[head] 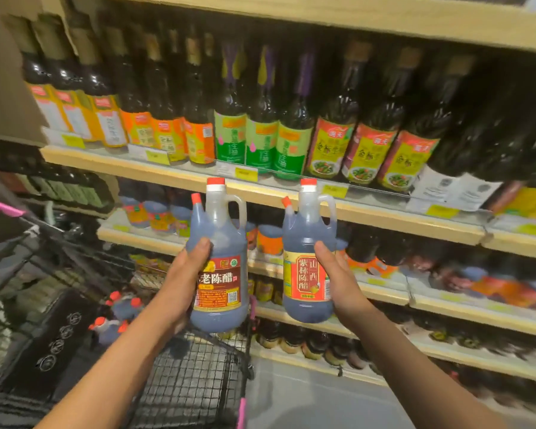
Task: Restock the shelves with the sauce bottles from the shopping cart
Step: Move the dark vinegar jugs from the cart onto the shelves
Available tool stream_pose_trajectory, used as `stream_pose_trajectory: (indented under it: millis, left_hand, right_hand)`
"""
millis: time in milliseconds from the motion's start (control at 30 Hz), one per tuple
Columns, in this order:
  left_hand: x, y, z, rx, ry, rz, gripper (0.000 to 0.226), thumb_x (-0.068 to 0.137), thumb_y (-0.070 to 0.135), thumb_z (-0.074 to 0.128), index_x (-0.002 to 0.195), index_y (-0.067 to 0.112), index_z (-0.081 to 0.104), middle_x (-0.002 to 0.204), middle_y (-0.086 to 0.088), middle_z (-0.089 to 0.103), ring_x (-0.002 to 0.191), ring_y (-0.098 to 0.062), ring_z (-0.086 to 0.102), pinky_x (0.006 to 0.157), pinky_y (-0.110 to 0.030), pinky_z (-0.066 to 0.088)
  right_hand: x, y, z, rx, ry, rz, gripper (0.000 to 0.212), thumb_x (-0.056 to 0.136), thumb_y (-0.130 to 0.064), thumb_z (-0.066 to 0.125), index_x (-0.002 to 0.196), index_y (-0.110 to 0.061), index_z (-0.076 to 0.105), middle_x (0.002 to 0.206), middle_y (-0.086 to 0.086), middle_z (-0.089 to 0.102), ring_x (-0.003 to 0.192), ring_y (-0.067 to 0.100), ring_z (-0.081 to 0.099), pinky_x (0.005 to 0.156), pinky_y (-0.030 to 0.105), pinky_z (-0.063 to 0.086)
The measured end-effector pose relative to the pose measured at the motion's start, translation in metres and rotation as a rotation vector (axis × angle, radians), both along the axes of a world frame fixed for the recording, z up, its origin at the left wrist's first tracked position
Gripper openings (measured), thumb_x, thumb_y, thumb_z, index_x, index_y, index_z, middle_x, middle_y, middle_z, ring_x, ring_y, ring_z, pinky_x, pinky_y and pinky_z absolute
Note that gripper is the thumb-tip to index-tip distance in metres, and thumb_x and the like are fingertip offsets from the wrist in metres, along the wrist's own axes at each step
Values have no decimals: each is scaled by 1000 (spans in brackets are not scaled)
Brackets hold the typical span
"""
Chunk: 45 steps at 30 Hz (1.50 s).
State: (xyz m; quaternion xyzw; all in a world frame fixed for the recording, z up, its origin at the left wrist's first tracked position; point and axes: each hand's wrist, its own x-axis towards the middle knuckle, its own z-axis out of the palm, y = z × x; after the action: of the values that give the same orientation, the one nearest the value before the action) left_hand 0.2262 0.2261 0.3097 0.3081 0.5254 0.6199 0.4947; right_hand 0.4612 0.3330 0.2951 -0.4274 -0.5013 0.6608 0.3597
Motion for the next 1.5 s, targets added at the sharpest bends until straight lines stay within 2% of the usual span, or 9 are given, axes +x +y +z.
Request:
stream_pose_trajectory:
  millis: [133,267,467,600,700,933,1033,1300,1500]
  left_hand:
    - [46,28,-3,16,33,-237,108,45,82,81,130,19,58,111,-13,76,96,-30,75,73,-36,62]
    - [111,54,-7,-11,45,-464,107,48,82,80,130,15,61,112,-20,74,95,-37,74,88,-55,58]
    - [238,70,-11,-36,8,-752,88,50,79,83,120,27,69,117,-19,73,103,-42,70,101,-63,48]
    - [331,62,-11,-60,-19,-941,98,44,79,84,124,25,65,117,-18,73,100,-37,73,99,-56,51]
    - [399,47,-10,-52,-11,-1076,109,45,81,81,133,21,59,121,-20,71,102,-38,72,93,-58,55]
    - [542,3,-8,-49,27,-1254,112,34,87,78,130,32,55,111,-6,76,100,-28,75,76,-38,63]
    - [590,-14,-6,-69,2,-1296,105,36,84,80,124,32,58,108,-7,77,99,-29,75,75,-37,62]
    - [712,-13,-12,-115,40,-1394,55,84,55,56,132,26,55,105,-10,77,95,-28,75,74,-38,62]
    - [819,20,-20,-118,49,-1522,105,49,76,84,135,24,55,119,-20,71,107,-39,71,89,-52,59]
  right_hand:
    - [64,-22,2,3,-16,-200,59,82,-57,68,126,-19,57,108,7,74,97,23,73,78,35,59]
    - [140,-58,2,46,43,-389,58,87,-51,58,127,-10,59,103,12,75,97,28,74,74,34,59]
    - [259,-122,-7,14,75,-880,89,58,-70,78,126,-15,62,117,23,70,103,39,69,95,56,54]
    - [337,-172,-13,1,54,-1132,105,42,-78,83,121,-12,64,107,20,73,95,36,71,89,54,56]
    - [392,-212,-14,10,70,-1261,90,53,-71,79,122,-15,63,113,21,72,94,33,71,86,50,58]
    - [503,-293,-9,60,37,-1368,106,53,-76,80,132,-9,56,112,21,71,93,31,72,72,38,60]
    - [541,-314,-10,69,83,-1419,83,70,-65,70,130,-9,57,106,18,72,89,29,71,76,41,61]
    - [632,-330,-11,46,130,-1524,50,78,-52,58,113,-16,63,89,7,76,79,22,73,70,36,61]
    - [714,-314,-18,58,133,-1591,62,75,-56,63,118,-11,62,90,10,75,78,23,73,68,35,61]
